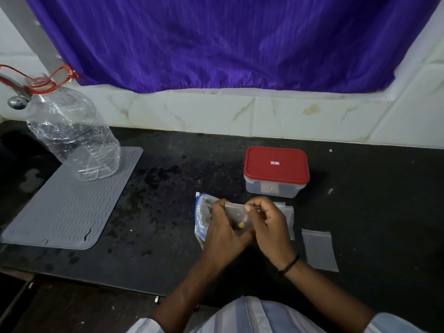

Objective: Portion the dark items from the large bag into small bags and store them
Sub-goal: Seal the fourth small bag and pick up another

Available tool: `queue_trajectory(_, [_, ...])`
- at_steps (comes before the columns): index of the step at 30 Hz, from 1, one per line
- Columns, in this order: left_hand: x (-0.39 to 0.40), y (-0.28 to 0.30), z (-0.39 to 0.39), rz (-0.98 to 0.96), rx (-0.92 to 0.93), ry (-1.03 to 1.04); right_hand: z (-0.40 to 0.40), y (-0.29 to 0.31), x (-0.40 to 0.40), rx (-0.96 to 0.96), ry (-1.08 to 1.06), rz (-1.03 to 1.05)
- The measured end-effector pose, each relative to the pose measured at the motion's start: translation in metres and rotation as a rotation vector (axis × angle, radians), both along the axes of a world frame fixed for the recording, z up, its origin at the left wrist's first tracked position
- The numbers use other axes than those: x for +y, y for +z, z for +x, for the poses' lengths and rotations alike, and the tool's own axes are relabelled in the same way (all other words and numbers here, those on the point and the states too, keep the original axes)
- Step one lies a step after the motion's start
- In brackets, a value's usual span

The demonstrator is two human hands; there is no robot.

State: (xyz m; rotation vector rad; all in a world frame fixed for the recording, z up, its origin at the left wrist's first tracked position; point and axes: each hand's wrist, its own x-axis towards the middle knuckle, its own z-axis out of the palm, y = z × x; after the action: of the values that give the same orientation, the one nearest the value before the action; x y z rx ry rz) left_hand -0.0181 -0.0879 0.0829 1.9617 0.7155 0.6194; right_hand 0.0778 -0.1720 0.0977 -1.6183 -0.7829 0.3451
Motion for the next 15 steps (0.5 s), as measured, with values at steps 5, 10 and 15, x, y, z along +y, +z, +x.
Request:
queue_trajectory(5, [0.0, 0.003, 0.006, -0.041, -0.223, -0.131, 0.014, -0.009, -0.015, -0.287, -0.027, -0.011])
queue_trajectory(10, [0.003, 0.002, 0.027, -0.137, -0.128, -0.086, 0.027, -0.025, -0.02, -0.159, -0.095, -0.024])
queue_trajectory(15, [0.011, -0.011, 0.048, -0.33, -0.02, -0.066, 0.048, -0.032, -0.022, -0.069, -0.068, -0.106])
